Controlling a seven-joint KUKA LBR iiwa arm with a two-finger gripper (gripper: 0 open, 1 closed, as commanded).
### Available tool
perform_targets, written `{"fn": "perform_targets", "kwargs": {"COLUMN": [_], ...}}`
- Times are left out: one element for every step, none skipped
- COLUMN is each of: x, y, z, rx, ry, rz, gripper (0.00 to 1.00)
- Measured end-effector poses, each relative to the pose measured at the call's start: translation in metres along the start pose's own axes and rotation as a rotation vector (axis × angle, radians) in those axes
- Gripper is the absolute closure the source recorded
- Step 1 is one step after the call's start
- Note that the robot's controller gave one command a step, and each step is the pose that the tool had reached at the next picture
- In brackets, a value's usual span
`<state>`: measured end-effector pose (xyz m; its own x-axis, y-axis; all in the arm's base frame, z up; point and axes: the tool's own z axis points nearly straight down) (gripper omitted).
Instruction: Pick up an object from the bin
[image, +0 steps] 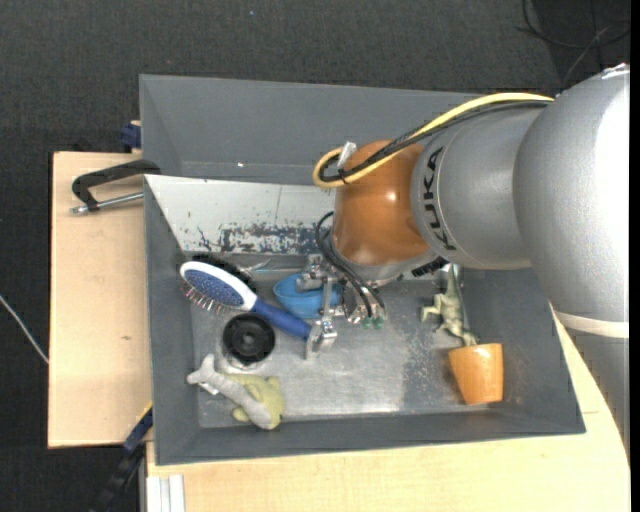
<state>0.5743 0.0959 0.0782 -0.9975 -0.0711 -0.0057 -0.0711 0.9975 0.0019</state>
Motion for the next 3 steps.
{"fn": "perform_targets", "kwargs": {"x": [-0.001,-0.008,-0.010], "y": [0.000,-0.002,-0.003], "z": [-0.001,-0.008,-0.047], "rx": [0.000,0.003,0.004], "ry": [0.000,-0.021,-0.003], "rz": [0.001,0.004,0.004], "gripper": [0.00,1.00,1.00]}}
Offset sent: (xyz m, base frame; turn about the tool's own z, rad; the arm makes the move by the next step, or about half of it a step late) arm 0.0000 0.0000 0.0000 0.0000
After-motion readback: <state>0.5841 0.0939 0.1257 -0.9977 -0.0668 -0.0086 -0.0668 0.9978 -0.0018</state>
